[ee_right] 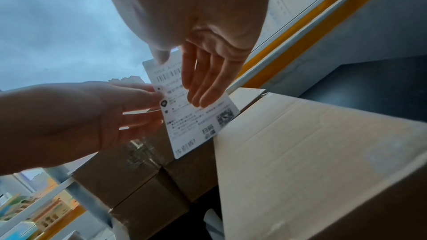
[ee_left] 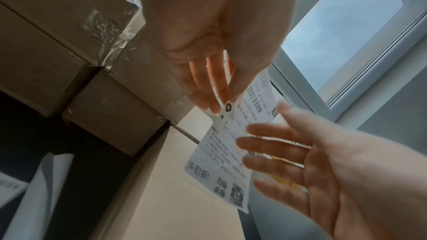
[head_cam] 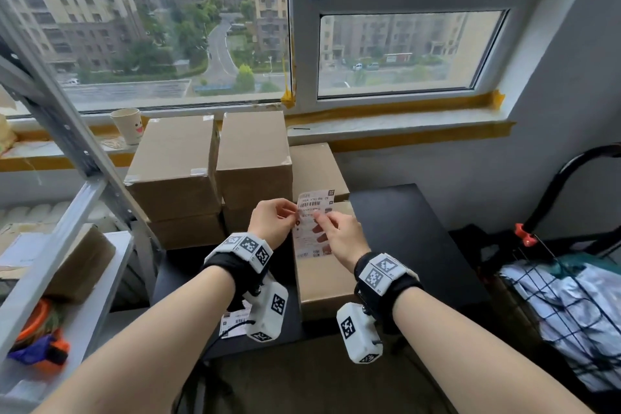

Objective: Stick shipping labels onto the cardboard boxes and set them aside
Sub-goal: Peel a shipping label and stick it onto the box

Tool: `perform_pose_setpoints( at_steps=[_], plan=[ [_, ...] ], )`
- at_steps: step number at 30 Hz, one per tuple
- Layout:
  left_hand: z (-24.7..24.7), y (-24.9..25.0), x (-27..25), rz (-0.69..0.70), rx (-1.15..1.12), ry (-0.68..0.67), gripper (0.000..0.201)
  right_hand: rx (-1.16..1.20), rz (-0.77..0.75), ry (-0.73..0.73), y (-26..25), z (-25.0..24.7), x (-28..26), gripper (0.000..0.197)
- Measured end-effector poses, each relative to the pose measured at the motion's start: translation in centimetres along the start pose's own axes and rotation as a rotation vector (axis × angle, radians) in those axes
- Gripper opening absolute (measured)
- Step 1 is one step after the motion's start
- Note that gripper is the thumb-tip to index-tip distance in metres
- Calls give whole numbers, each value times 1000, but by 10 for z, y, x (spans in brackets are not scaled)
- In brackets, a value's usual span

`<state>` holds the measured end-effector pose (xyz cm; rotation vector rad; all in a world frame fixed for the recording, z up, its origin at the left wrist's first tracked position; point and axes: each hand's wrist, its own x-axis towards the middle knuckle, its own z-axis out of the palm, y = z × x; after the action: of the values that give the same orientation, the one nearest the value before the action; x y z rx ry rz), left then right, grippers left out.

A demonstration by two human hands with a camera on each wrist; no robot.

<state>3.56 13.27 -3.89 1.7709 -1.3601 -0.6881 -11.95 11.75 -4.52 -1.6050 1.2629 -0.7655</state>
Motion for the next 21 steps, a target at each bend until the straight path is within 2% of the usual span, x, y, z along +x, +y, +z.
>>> perform_pose_setpoints(
  at_steps=[7,10,13,16,21],
  plan=[
    [13,0,8,-129,-152,-69,9,-73,38,114,27,-25,11,11],
    [17,0,8,-182,-212,-124,10,-93,55,148,36,-32,16,14],
    [20,1,8,-234,-243,-200,12,-91,85,129,43,-32,23,18],
    [23,-1,10,-283,-226,-227,13,-34,124,85,52,-29,31,9],
    [30,-11,16,-375,-212,-241,32,12,162,42,59,-27,40,5]
  ],
)
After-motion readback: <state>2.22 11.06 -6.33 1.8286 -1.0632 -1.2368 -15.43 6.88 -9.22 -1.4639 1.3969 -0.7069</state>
